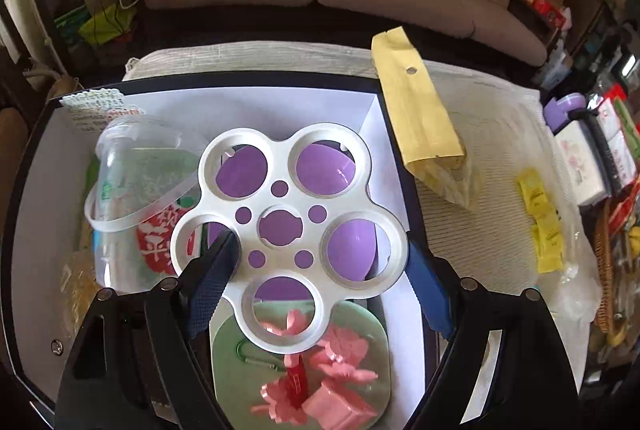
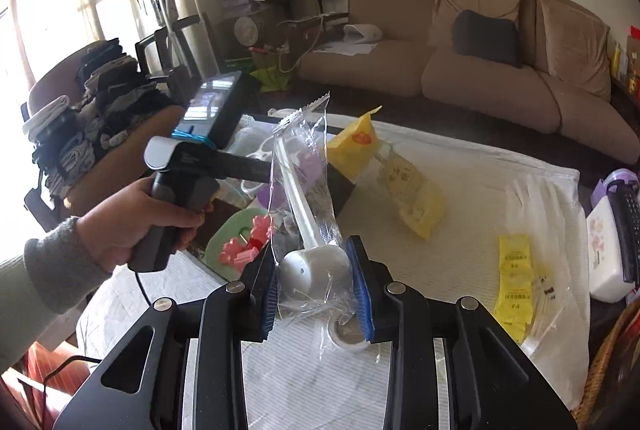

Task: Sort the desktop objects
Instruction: 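Set ring holder on purple plate with left tool while right tool lifts stick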

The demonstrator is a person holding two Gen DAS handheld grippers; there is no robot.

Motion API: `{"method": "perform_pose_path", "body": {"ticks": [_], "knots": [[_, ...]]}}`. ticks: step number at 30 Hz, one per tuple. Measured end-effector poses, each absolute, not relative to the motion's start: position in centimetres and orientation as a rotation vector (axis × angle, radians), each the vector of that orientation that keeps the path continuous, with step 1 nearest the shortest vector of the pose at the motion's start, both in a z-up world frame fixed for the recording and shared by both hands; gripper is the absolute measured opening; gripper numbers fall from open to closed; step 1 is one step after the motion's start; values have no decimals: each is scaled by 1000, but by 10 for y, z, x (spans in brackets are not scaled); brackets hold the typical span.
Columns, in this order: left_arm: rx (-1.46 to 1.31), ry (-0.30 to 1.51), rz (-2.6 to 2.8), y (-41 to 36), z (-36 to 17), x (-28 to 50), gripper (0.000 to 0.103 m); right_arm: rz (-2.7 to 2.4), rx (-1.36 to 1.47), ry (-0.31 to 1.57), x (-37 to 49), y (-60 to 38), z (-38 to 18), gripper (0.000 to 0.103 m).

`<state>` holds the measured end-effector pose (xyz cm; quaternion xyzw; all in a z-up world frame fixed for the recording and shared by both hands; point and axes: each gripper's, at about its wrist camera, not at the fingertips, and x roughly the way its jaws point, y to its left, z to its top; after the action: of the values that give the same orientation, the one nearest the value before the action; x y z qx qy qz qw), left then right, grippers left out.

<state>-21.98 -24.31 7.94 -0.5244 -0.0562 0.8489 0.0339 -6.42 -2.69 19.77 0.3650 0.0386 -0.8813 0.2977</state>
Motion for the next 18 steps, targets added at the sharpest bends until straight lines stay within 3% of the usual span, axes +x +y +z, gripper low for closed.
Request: {"method": "perform_pose_path", "body": {"ticks": [6, 9, 16, 18], "knots": [[-1655, -264, 2549, -250, 56, -249, 81, -2314, 991, 108, -81, -35, 180, 32], [-1715, -161, 2562, -248, 51, -258, 81, -2306, 1003, 84, -86, -36, 173, 32], [-1781, -230, 2487, -255, 44, -264, 83, -2315, 1007, 58, -87, -34, 170, 32], [-1797, -221, 2488, -255, 46, -261, 91, -2319, 1008, 63, -86, -36, 173, 32]]}}
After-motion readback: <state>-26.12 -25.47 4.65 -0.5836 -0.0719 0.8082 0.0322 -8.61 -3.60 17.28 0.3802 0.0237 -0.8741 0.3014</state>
